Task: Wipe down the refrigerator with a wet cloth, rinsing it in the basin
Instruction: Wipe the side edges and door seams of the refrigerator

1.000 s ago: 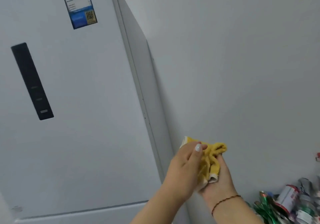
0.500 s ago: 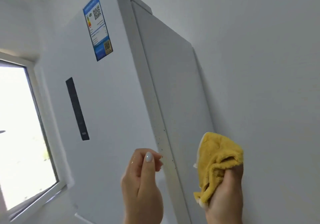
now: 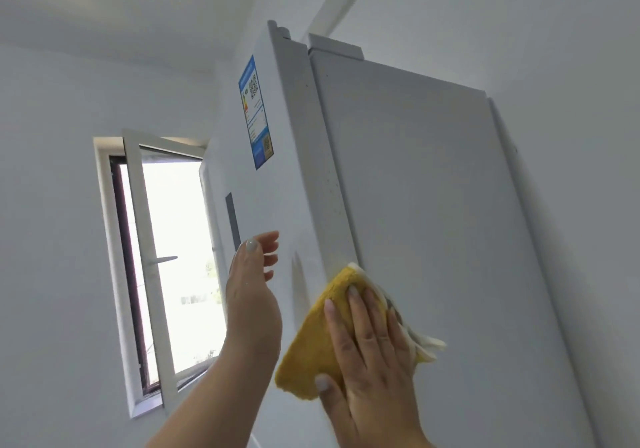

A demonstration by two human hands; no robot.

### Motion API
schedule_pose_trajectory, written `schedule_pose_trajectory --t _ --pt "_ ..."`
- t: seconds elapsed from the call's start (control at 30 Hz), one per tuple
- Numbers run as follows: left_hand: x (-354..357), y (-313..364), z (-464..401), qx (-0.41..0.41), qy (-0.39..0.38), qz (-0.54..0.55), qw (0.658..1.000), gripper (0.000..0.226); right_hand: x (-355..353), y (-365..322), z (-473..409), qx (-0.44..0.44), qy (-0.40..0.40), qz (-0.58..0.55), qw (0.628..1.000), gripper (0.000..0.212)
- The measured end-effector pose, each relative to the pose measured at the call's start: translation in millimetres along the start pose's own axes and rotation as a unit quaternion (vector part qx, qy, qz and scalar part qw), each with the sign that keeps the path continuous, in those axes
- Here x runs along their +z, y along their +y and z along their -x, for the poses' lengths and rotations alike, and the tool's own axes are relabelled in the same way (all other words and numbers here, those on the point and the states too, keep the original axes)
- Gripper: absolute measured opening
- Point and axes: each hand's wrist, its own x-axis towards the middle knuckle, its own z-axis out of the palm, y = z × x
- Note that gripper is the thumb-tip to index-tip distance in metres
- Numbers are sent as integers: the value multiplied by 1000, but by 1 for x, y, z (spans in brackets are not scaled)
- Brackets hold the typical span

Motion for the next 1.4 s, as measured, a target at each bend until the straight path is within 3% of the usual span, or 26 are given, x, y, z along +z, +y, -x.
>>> schedule_pose_trajectory --t 0.13,0.23,0.37,0.57,0.7,0.77,0.87,1.13,1.4 --pt "8 13 -22 -7 -26 -1 1000 42 -9 -2 -58 16 -38 13 999 62" --pt "16 34 -41 20 -43 17 999 39 -17 -4 -109 5 -25 -11 1000 63" --pt "28 55 -68 127 -80 6 989 46 -30 0 -179 -18 -15 -27 999 62" --pt "48 92 -108 309 -89 -155 934 56 -53 3 -282 -21 -50 -82 995 54" --pt "49 123 -156 341 -83 -241 905 65 -71 2 -336 -15 -67 -151 986 47" --pt "48 132 -169 371 -74 -305 874 69 -72 2 -350 -16 -70 -150 986 47" --pt "47 137 -172 389 -100 -355 844 68 -64 4 -346 -34 -39 -139 989 50" --pt "26 96 -122 382 -142 -348 844 63 -50 2 -267 -20 -22 -95 995 59" --pt "4 28 -55 459 -128 -320 819 46 -25 11 -156 -37 2 -78 996 56"
